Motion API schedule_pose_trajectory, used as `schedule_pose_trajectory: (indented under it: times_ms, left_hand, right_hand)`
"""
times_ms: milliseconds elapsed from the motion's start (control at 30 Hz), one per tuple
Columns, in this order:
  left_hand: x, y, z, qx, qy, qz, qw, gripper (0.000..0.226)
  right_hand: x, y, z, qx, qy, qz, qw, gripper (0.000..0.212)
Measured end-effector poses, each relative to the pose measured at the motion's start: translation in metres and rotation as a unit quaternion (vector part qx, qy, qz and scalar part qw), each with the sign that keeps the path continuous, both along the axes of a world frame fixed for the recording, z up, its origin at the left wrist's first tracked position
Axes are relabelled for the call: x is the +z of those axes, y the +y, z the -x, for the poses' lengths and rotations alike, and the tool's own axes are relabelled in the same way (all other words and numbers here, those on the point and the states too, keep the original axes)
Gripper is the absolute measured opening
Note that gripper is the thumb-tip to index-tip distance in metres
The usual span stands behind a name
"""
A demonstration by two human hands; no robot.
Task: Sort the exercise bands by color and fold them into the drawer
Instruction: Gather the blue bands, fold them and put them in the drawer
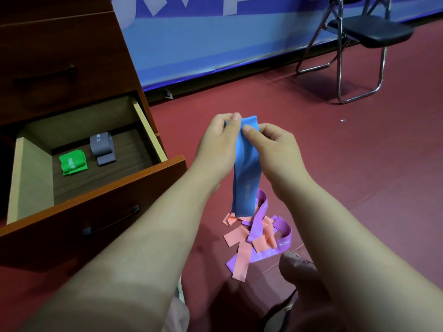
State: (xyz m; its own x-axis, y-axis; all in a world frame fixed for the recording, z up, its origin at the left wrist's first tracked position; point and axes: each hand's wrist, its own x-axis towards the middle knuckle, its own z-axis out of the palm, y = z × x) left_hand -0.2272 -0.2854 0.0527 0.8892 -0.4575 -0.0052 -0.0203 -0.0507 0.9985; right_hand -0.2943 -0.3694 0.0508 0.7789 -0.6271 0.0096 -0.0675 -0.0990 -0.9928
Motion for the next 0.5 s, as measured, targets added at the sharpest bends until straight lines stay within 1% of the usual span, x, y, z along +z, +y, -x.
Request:
schedule_pose_trajectory:
  times_ms: [133, 200, 367, 500]
  left_hand:
    - [0.000, 0.005, -0.003, 0.005, -0.041, 0.016, 0.999, 0.009]
    - [0.001, 0.008, -0.006, 0.018, -0.068, 0.018, 0.997, 0.008]
    - [0.004, 0.012, -0.009, 0.033, -0.103, -0.003, 0.994, 0.009]
    - [0.008, 0.014, -0.011, 0.025, -0.101, -0.012, 0.995, 0.008]
  right_hand:
    - [0.001, -0.002, 0.001, 0.007, 0.006, -0.006, 1.000, 0.020]
    - [0.000, -0.003, 0.001, 0.008, 0.009, -0.012, 1.000, 0.018]
    - [-0.003, -0.002, 0.000, 0.014, 0.018, -0.013, 1.000, 0.024]
    - [-0.002, -0.002, 0.001, 0.021, 0.018, -0.020, 0.999, 0.025]
